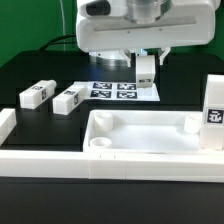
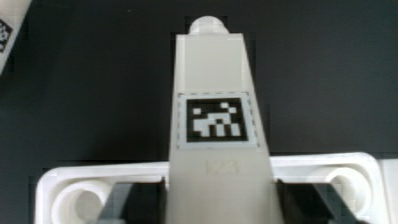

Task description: Assemble desk

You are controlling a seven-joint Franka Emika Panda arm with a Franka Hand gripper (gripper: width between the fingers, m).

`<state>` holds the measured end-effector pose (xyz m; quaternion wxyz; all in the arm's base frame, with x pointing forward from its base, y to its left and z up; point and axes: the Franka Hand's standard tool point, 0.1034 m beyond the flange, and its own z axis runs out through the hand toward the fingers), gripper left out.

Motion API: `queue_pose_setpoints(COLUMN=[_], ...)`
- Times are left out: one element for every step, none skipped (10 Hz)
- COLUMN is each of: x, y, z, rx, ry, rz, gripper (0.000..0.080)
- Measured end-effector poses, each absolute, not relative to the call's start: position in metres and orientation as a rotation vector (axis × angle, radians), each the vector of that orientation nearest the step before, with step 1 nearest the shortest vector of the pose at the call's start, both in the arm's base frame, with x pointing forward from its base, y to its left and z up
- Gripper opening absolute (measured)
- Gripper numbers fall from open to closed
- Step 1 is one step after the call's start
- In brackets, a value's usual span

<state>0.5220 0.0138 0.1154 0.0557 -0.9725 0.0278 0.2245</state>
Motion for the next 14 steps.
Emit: queue_pose_setpoints(x=[0.529,0.532,0.536,0.547,0.552,0.55,0.551,0.557,0.556,0.558,0.565,0.565,0.564,0.564], y=[0.012,0.01,0.008,0.007,0.008,0.006,0.004,0.001,0.0,-0.003,-0.007,-0.009,-0.008,-0.008], z=[0.118,0.132,0.145,0.156,0.161,0.158,0.156,0.157,0.156,0.155,0.156,0.156,0.155,0.155], rx=[-2.981,-2.992,-2.998,-3.018,-3.035,-3.047,-3.055,-3.067,-3.072,-3.077,-3.079,-3.072,-3.064,-3.065], ry=[0.076,0.057,0.048,0.04,0.043,0.055,0.061,0.068,0.074,0.079,0.084,0.105,0.128,0.128], rz=[0.569,0.491,0.435,0.319,0.186,0.09,0.022,-0.116,-0.211,-0.294,-0.44,-0.528,-0.535,-0.533], gripper=[0.029,0.029,0.029,0.029,0.029,0.029,0.029,0.029,0.029,0.029,0.029,0.029,0.029,0.029])
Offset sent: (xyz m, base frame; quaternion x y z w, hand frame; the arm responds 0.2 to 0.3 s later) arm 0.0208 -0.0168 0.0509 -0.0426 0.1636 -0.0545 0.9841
